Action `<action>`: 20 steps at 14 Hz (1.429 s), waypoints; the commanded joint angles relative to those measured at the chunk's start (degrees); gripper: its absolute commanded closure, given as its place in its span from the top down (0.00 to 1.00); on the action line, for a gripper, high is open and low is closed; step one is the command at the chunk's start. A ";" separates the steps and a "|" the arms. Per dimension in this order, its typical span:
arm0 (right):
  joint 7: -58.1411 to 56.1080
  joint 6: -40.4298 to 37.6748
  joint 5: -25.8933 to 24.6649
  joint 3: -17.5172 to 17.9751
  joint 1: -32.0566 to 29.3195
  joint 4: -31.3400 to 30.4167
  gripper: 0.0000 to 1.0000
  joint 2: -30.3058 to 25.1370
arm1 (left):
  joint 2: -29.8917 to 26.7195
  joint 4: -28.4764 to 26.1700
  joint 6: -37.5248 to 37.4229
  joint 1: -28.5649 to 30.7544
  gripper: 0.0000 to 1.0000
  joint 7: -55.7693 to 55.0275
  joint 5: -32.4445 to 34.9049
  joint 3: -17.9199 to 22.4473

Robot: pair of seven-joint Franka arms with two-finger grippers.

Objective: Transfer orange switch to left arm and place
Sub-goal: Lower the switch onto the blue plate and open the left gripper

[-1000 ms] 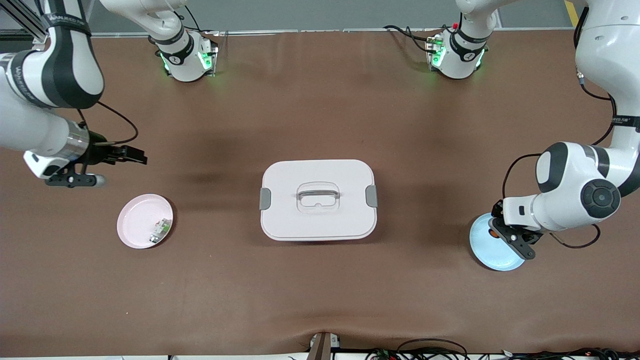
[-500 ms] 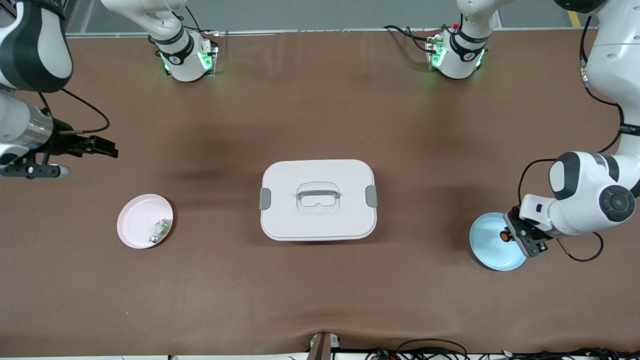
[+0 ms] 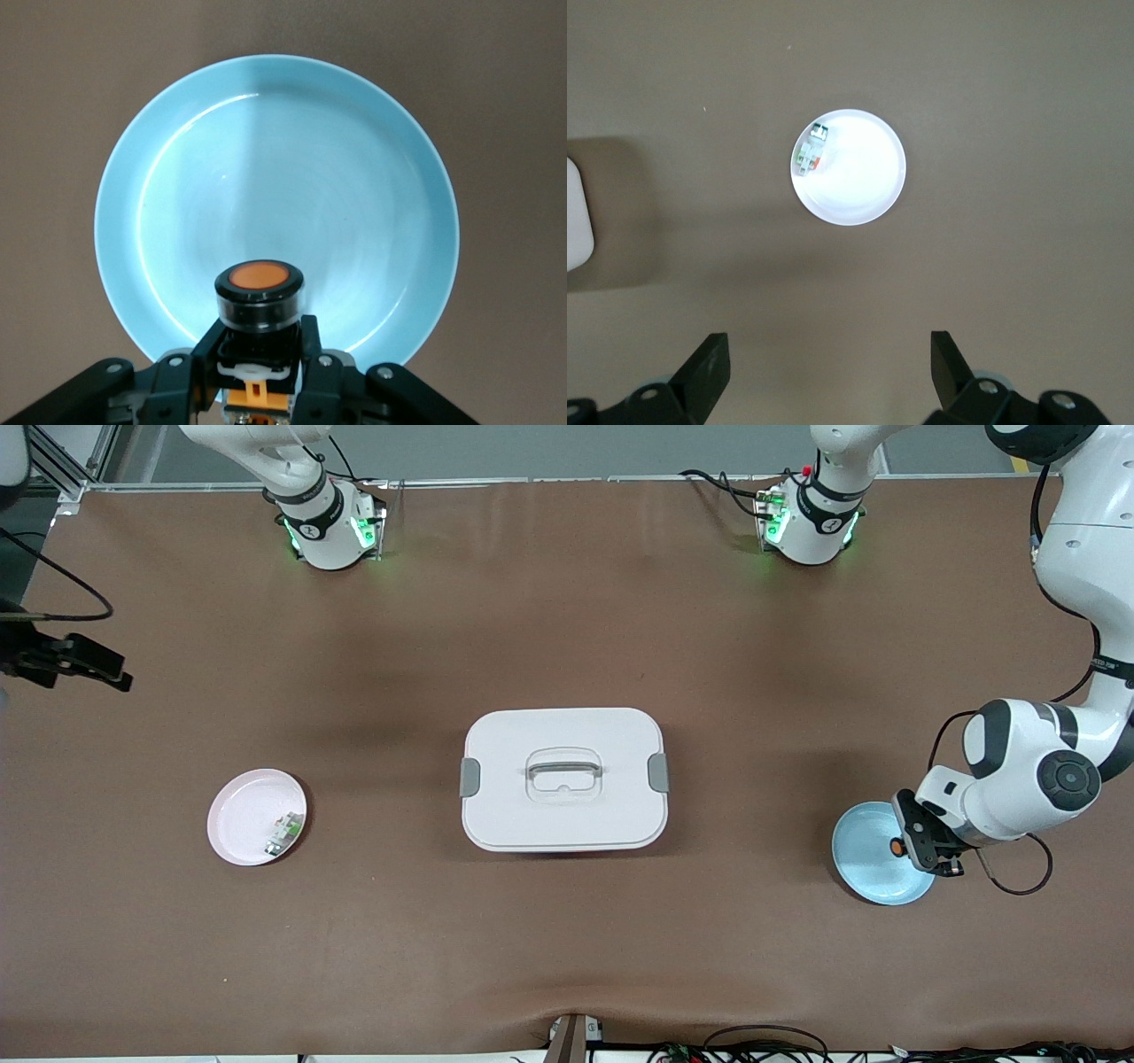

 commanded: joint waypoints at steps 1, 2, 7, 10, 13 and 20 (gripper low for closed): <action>0.12 -0.88 -1.13 1.07 -0.87 2.75 1.00 0.91 | 0.69 -0.91 2.56 0.32 0.00 1.69 1.73 -0.16; 0.03 -0.88 -1.13 1.07 -0.87 3.01 1.00 0.82 | 0.69 -1.00 2.56 -0.11 0.00 1.69 1.82 -0.07; 0.30 -0.79 -0.07 1.07 -1.05 3.63 1.00 0.91 | 0.96 -0.83 3.26 -0.21 0.53 1.69 2.17 -0.16; 0.30 -0.70 0.02 1.07 -1.22 3.63 1.00 0.91 | 0.43 -0.56 3.53 -0.47 1.00 -1.20 1.38 -0.59; 0.39 -0.44 0.10 1.07 -1.13 3.72 1.00 0.91 | -1.14 0.14 2.92 -1.53 1.00 -2.96 1.29 -0.68; 0.30 -0.70 -0.07 1.07 -1.13 4.51 1.00 0.91 | -11.51 0.93 -10.87 -0.91 1.00 -12.09 -9.86 -1.47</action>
